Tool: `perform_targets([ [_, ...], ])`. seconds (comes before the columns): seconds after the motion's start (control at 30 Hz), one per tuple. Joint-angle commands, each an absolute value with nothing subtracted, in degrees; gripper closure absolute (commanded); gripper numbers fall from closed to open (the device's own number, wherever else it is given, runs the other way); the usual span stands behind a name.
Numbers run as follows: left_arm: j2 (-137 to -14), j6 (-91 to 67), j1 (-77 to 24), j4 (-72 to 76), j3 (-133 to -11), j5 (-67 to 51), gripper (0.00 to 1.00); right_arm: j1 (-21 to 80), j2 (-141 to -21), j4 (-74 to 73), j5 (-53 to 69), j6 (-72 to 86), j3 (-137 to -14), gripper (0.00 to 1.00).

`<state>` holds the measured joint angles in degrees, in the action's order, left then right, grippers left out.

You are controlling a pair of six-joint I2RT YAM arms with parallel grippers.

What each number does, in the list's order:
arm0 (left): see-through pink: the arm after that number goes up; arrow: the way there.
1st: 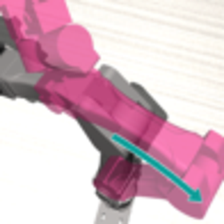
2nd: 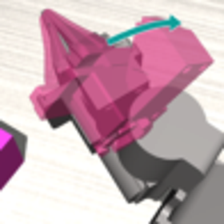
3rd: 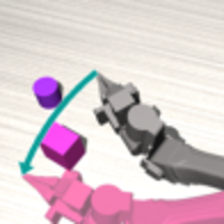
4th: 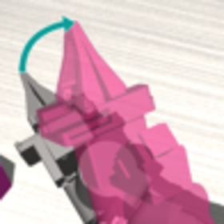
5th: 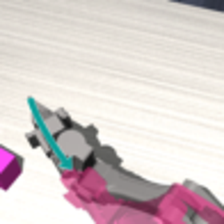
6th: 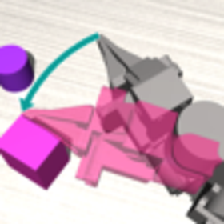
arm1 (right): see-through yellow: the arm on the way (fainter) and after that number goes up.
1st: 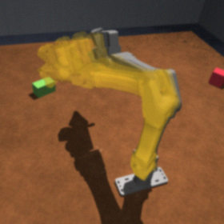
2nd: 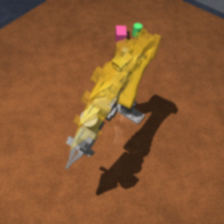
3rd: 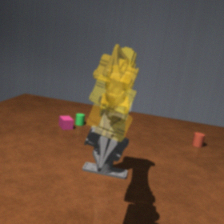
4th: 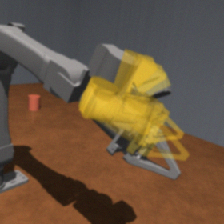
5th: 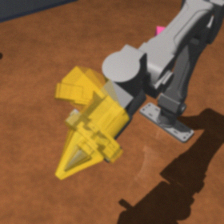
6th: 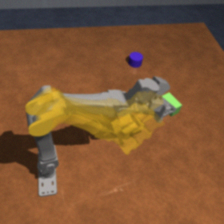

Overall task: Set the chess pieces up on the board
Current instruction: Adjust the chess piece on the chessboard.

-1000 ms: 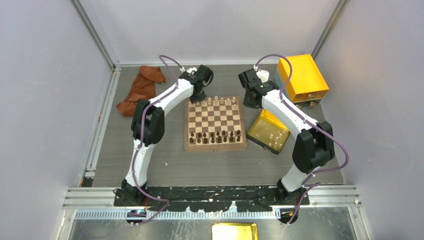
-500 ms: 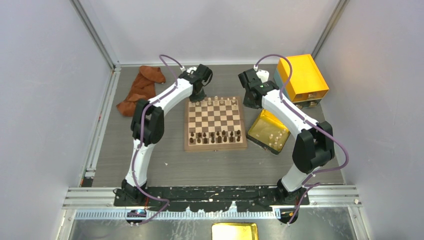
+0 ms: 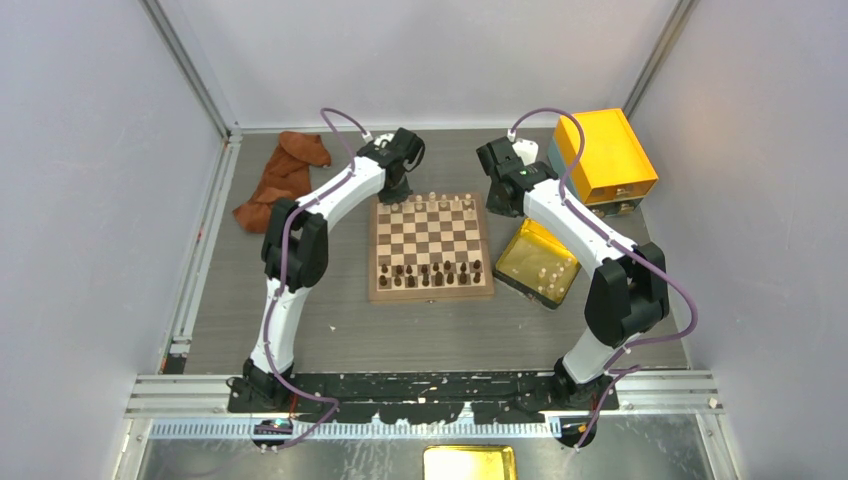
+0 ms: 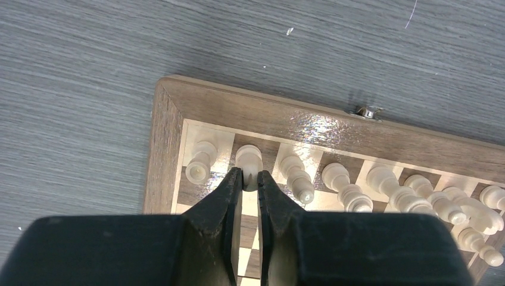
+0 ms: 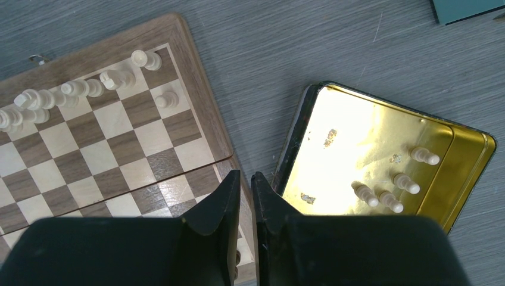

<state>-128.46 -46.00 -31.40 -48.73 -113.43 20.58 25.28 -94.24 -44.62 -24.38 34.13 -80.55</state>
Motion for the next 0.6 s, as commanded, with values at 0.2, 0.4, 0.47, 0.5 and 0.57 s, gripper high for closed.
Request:
perform_targets([
  [0.2,-128.5,-43.33,-31.01,-49.03,-115.22,18.95,0.91,25.1,-93.45,-42.89,-26.52,34.24,-81.92,0.82],
  [0.4,-128.77,-41.75,-30.93,-49.12,-115.43,18.31,0.93,25.14,-93.69,-43.0,-26.52,34.14,-82.2,0.82],
  [0.47,-128.85,-41.06,-30.94,-49.05,-115.41,18.2,0.94,25.12,-93.82,-43.06,-26.63,34.19,-82.28,0.82],
  [0.5,-128.89,-40.67,-30.94,-48.98,-115.43,18.26,0.94,25.12,-93.83,-43.07,-26.65,34.17,-82.31,0.82],
  [0.57,-128.93,-40.01,-30.87,-48.91,-115.49,18.43,0.94,25.07,-94.09,-43.07,-26.62,34.08,-82.43,0.82],
])
